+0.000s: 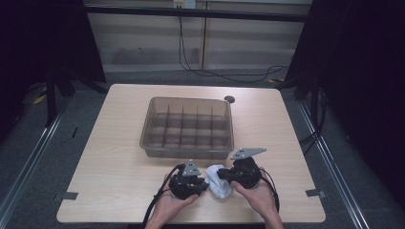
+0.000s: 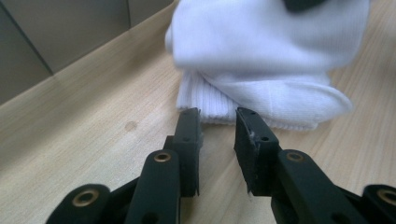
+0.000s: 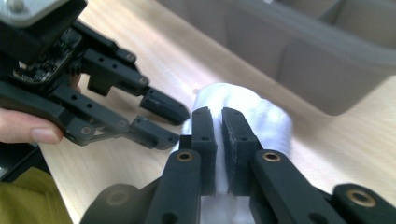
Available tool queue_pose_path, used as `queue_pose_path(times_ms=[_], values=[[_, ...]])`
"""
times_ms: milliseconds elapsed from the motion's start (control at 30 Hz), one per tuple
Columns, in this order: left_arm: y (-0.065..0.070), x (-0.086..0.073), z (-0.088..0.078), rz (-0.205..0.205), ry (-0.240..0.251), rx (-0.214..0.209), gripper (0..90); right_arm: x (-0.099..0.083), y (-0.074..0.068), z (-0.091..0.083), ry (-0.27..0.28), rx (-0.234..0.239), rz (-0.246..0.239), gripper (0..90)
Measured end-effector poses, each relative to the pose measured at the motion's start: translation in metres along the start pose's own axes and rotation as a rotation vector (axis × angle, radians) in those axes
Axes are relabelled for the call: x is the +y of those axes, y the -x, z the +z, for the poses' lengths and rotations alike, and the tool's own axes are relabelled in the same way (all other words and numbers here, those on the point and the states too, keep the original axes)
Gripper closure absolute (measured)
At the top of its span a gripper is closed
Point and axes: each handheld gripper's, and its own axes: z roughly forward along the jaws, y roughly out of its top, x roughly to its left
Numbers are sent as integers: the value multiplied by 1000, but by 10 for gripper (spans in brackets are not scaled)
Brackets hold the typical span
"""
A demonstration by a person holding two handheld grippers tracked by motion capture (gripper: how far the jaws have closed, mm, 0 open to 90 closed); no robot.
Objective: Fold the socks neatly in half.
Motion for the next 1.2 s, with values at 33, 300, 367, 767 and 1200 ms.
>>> queue_pose_path(times_ms=[33, 300, 367, 767, 1200], values=[[0, 0, 0, -2, 3, 2, 703, -1, -3, 2, -7, -3, -2, 846], [-11, 4, -18, -28, 49, 42, 697, -14, -16, 23, -26, 20, -21, 848], [-17, 8, -24, -49, 72, 47, 697, -17, -17, 24, -19, 19, -19, 849], [-14, 30, -5, -47, 46, 101, 571, -17, -16, 19, -19, 17, -47, 785], [-7, 29, -3, -13, 36, 95, 558, -16, 17, -12, 30, -64, 98, 793]])
